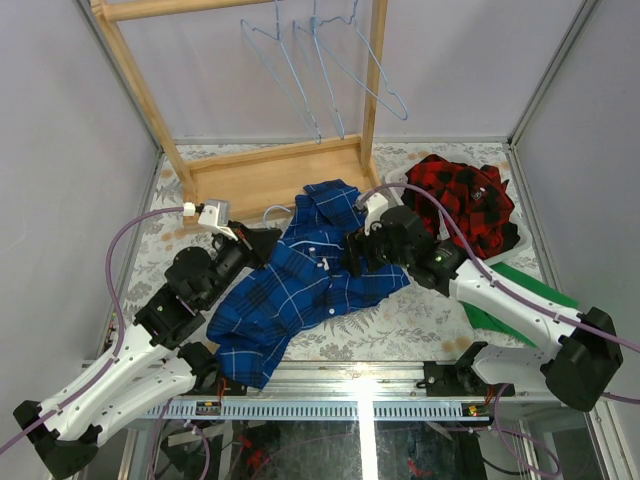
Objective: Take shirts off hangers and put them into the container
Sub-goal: Remove the shirt from the hanger.
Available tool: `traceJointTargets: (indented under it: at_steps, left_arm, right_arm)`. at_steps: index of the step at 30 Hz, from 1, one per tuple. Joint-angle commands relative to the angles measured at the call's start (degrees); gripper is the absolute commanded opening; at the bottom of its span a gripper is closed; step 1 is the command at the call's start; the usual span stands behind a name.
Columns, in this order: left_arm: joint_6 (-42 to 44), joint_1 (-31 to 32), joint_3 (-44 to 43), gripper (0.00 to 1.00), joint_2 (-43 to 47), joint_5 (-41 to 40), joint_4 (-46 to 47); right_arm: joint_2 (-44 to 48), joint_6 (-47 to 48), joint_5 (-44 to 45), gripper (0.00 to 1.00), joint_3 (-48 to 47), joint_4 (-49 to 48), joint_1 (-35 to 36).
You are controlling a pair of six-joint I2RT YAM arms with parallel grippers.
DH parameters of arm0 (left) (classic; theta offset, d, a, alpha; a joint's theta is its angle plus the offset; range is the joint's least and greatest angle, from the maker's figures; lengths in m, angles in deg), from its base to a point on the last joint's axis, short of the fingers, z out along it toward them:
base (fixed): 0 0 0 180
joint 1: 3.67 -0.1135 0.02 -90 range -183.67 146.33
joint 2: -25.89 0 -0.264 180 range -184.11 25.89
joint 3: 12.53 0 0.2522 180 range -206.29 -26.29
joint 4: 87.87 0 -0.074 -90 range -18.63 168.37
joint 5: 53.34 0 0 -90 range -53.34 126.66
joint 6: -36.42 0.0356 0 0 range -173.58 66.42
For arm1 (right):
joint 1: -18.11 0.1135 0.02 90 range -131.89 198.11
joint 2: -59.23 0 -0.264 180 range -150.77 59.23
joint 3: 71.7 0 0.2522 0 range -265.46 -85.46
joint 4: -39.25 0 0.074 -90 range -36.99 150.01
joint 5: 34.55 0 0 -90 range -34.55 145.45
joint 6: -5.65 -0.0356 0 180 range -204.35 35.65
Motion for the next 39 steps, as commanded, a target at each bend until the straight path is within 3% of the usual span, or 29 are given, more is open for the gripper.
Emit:
traceJointTargets:
  at_steps: [1,5,10,12,14,17,26,33,36,39]
  left_arm:
    - [-0.7,-0.1,-0.5,0.0,0.7,-1.8,3.0]
    - [-0.6,-0.1,-0.7,0.0,0.6,-2.0,2.4]
    - [-0.3,-0.1,-0.8,0.0,0.9,-1.8,2.0]
    - [-0.1,-0.1,-1.0,0.0,1.0,-1.5,1.8]
    - [0.2,-0.1,-1.0,0.0,1.0,-0.9,1.8]
    - [0.8,-0.1,-1.4,0.0,0.6,0.5,1.7]
    - [3.3,-0.1,-2.7,0.0,-0.1,7.3,1.9]
    - [2.7,0.0,-2.8,0.0,-0.8,7.1,2.6]
    - [2.2,-0.1,-2.6,0.0,-0.8,6.9,3.5]
    - [2.1,-0.1,-2.7,0.0,-0.8,6.9,3.4]
  right_arm:
    - [-1.0,-7.8,14.2,0.79,-4.8,-0.6,-0.3]
    - [0.4,-8.9,17.3,0.75,-2.5,-3.7,-0.3]
    - [1.7,-8.6,21.5,0.37,-1.0,-4.5,-0.3]
    - [1.9,-8.2,23.3,0.3,-0.5,-4.7,-0.2]
    - [1.8,-8.1,24.7,0.18,-0.1,-4.6,-0.2]
    - [1.9,-7.9,26.3,0.1,0.1,-4.3,-0.3]
    - [0.6,-8.0,31.9,0.1,-0.4,-2.5,-0.3]
    - [2.1,-2.9,9.4,0.47,0.8,-7.5,-0.4]
    - [0.3,-2.4,6.5,0.53,-0.6,-6.1,-0.4]
    - [-3.1,-2.5,10.4,0.54,-2.7,-2.9,-0.4]
